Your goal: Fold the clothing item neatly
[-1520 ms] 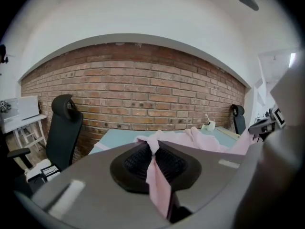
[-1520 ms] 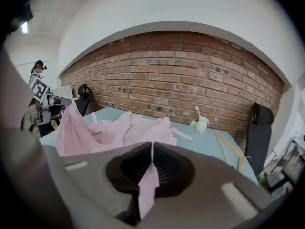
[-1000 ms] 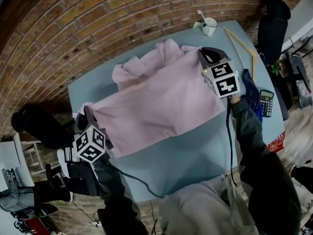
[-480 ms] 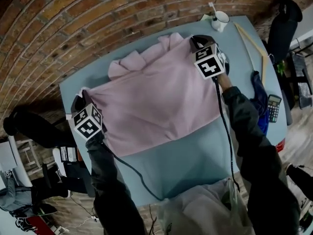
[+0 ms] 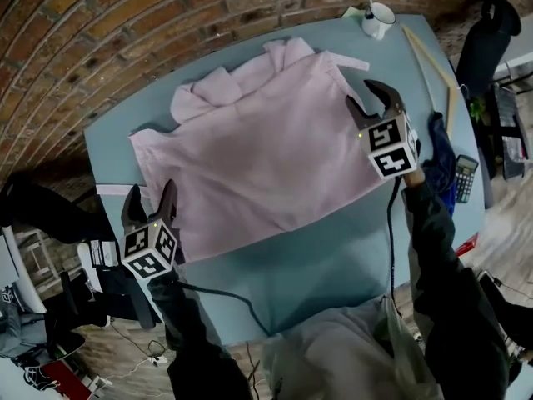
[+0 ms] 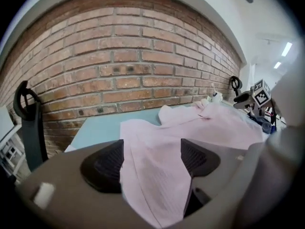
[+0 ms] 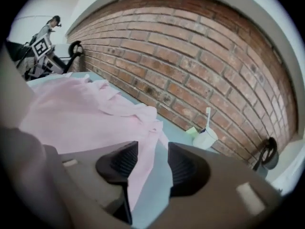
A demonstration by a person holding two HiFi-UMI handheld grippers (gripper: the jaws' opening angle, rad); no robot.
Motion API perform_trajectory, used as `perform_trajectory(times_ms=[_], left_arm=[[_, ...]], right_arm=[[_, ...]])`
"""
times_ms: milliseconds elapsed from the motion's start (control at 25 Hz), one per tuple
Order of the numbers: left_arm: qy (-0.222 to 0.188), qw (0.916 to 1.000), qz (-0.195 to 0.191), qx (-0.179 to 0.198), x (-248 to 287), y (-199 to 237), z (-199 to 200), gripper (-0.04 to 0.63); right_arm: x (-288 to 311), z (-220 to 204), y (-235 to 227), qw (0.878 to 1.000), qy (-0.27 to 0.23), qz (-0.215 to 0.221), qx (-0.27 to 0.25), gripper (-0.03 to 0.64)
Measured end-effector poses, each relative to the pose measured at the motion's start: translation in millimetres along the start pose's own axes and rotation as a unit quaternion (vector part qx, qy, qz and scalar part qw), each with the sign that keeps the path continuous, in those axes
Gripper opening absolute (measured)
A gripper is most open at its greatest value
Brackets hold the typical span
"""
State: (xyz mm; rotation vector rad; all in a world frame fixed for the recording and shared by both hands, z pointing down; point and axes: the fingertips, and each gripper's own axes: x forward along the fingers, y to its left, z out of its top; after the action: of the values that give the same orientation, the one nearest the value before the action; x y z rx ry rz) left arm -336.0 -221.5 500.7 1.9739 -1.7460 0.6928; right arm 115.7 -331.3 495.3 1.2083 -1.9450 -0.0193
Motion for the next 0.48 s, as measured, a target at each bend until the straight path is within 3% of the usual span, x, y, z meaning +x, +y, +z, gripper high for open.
perform_trajectory(times_ms=[120, 240, 360, 480], left_arm=[[0.008, 0.9993, 0.004, -0.036, -57.9, -27.8, -42.6, 0.387], [0.049, 0.9946, 0.028, -0.087, -101.8, -50.1, -99.5, 0.387], [0.088, 0.9808, 0.038, -0.17, -125.0, -73.8, -151.3, 0.383], [0.097, 0.9663, 0.023, -0.237, -123.3, -97.8, -176.0, 0.344]], right_arm=[[-70.5, -22.0, 52.5, 0.994, 0.004, 0.03, -0.108, 0.195], [-118.7, -63.1, 117.3, 0.971, 0.025, 0.071, -0.226, 0.195], [-134.9, -96.0, 171.3, 0.945, 0.029, 0.103, -0.308, 0.195], [-130.6, -111.3, 202.6, 0.933, 0.025, 0.137, -0.332, 0.195]])
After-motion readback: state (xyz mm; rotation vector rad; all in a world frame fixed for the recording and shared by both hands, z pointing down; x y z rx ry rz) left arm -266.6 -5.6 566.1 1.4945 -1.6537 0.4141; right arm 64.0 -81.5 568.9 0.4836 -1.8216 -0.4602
